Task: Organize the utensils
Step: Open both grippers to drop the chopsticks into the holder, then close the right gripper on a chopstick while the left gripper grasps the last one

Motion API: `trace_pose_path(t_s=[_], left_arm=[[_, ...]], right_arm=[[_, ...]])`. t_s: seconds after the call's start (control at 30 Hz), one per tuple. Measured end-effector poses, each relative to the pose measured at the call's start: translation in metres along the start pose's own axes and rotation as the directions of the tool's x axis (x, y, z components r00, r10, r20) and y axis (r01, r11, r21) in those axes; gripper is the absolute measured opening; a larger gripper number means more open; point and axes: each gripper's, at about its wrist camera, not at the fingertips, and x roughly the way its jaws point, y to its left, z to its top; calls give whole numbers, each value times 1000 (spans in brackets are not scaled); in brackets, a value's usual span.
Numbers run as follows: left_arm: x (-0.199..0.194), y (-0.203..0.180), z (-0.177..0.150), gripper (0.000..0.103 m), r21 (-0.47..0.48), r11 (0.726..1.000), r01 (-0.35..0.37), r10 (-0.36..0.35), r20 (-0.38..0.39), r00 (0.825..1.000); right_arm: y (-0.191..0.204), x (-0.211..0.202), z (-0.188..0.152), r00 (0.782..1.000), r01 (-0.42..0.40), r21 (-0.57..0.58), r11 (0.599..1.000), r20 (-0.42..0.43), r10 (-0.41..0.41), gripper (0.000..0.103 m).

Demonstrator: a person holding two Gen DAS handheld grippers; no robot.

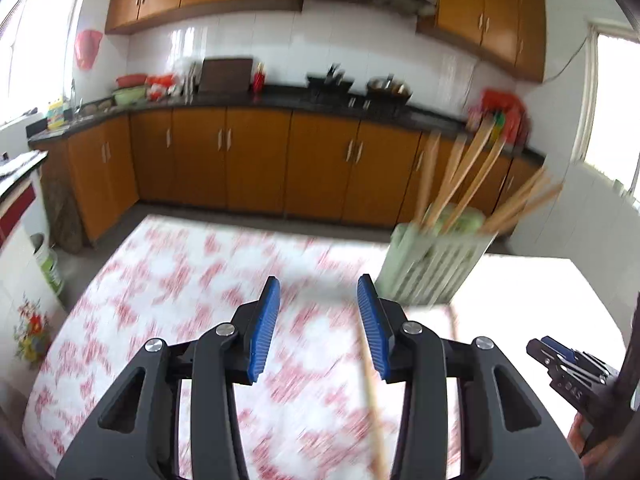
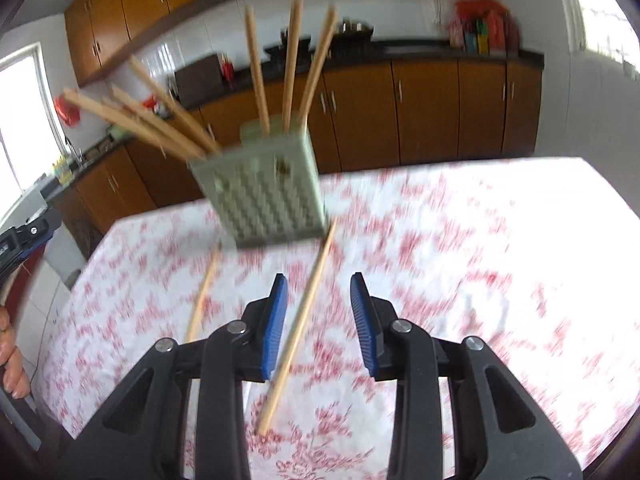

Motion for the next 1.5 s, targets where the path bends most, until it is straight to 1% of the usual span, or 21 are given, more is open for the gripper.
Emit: trace_pose_path(t_s=[0.07, 0.13, 0.23, 0.37, 0.43, 0.5, 0.57, 0.63, 0.77, 0.9, 0.97, 1.03, 1.13, 1.2, 1.23, 1.27, 1.3, 1.37, 1.4, 1.43, 1.5], left_arm=[[10, 9, -18, 41, -7, 1000, -20, 20, -48, 999], [16, 15, -29, 42, -18, 999, -27, 26, -84, 996], [26, 19, -44, 41, -32, 999, -28, 24, -131, 991], [29, 16, -60, 42, -30, 999, -14, 9, -160, 987], [32, 9, -65, 42, -28, 1000, 1, -6, -171, 985], [34, 6, -69, 41, -24, 1000, 14, -18, -178, 984], [37, 2, -71, 42, -23, 999, 25, -29, -188, 982], [39, -3, -73, 42, -25, 999, 36, -40, -198, 979], [44, -13, -78, 41, -30, 997, 76, -80, -217, 973], [51, -27, -84, 41, -26, 992, 127, -130, -239, 962], [55, -34, -88, 41, -12, 991, 136, -135, -254, 958], [59, -43, -93, 41, 10, 990, 140, -132, -270, 954], [65, -54, -100, 41, 48, 990, 131, -111, -297, 948], [69, -60, -105, 36, 67, 990, 125, -99, -312, 945], [71, -62, -106, 35, 73, 990, 124, -95, -317, 943], [73, -65, -108, 31, 84, 989, 118, -85, -323, 942], [75, -67, -110, 24, 93, 989, 113, -77, -328, 942], [78, -69, -114, 17, 107, 990, 97, -56, -335, 941], [78, -70, -114, 11, 120, 989, 83, -40, -325, 945], [78, -70, -114, 8, 126, 989, 73, -29, -321, 947], [81, -65, -112, 8, 114, 991, 68, -28, -321, 947]], right_arm=[[7, 20, -16, 998, -8, 3, 1000, -65, 8, 33], [14, 36, -28, 994, -7, 1, 1000, -108, 7, 33], [24, 50, -39, 989, 5, -24, 1000, -145, -8, 33], [33, 62, -47, 985, 17, -46, 999, -171, -24, 32], [36, 65, -50, 983, 29, -60, 998, -178, -40, 29], [38, 66, -52, 984, 61, -92, 994, -162, -75, 16], [38, 67, -53, 983, 83, -105, 991, -154, -98, 11], [28, 65, -48, 983, 83, -79, 993, -155, -94, 10], [5, 64, -43, 980, 128, -37, 991, -146, -132, 8], [-31, 64, -34, 970, 205, 27, 978, -139, -199, 8], [-52, 61, -31, 963, 244, 72, 967, -139, -233, 8], [-69, 57, -29, 960, 260, 109, 959, -141, -244, 8], [-83, 53, -29, 958, 268, 128, 955, -140, -250, 8], [-87, 51, -30, 959, 264, 130, 956, -141, -246, 8], [-87, 50, -30, 959, 262, 129, 956, -141, -244, 8], [-85, 50, -31, 960, 261, 125, 957, -141, -243, 8], [-82, 49, -32, 960, 260, 121, 958, -140, -243, 8], [-79, 49, -33, 962, 252, 113, 961, -139, -236, 8], [-78, 49, -33, 963, 247, 108, 963, -139, -231, 8], [-76, 50, -33, 964, 244, 103, 964, -139, -229, 8], [-72, 51, -33, 966, 232, 94, 968, -139, -218, 8]])
